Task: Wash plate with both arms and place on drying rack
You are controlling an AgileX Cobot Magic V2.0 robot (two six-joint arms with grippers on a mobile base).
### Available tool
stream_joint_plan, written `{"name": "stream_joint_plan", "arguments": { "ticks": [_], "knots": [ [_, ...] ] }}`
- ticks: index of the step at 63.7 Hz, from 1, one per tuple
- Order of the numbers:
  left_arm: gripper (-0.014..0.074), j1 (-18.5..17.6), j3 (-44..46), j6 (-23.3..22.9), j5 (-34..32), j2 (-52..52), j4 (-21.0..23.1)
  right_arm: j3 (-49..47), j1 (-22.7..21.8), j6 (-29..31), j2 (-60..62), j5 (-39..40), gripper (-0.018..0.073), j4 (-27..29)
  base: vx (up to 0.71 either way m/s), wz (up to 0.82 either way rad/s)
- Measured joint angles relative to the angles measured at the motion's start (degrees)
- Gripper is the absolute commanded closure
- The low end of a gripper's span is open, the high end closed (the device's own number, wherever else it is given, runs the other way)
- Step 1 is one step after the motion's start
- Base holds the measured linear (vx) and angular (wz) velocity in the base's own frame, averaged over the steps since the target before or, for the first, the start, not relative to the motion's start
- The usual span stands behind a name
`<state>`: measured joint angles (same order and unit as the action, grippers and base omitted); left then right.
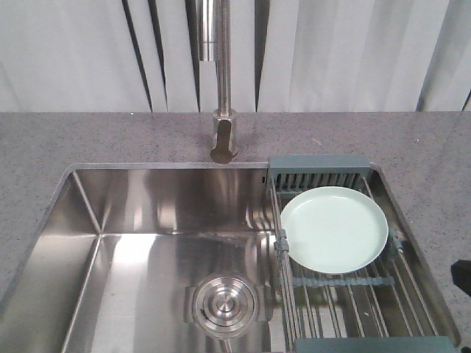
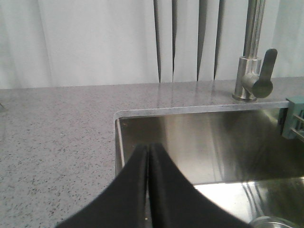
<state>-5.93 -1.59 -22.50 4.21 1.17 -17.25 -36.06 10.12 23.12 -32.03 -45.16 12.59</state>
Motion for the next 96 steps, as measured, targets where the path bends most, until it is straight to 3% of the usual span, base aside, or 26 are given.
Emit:
{"name": "stream_joint_plan", "arguments": {
  "ticks": [19, 57, 79, 96],
  "knots": [
    [0.0603, 0.0, 0.0, 8.0, 7.2, -1.8, 2.9, 0.0, 0.0, 0.0, 0.0, -0.1, 0.0566, 0.1, 0.0, 0.0],
    [0.0603, 0.0, 0.0, 8.9, 7.7, -1.8, 1.0, 0.7, 0.0, -0.2, 0.2, 0.3, 0.0566, 0.5, 0.0, 0.0],
    [0.0603, 0.0, 0.0, 8.9, 7.7, -1.8, 1.0, 18.7, 0.0, -2.1, 11.8, 17.2, 0.0566, 0.3, 0.0, 0.0],
    [0.0603, 0.0, 0.0, 8.9, 7.7, -1.8, 1.0, 30.9, -3.9, -13.7, 29.6, 23.3, 0.0566, -3.1, 0.0, 0.0]
  ]
}}
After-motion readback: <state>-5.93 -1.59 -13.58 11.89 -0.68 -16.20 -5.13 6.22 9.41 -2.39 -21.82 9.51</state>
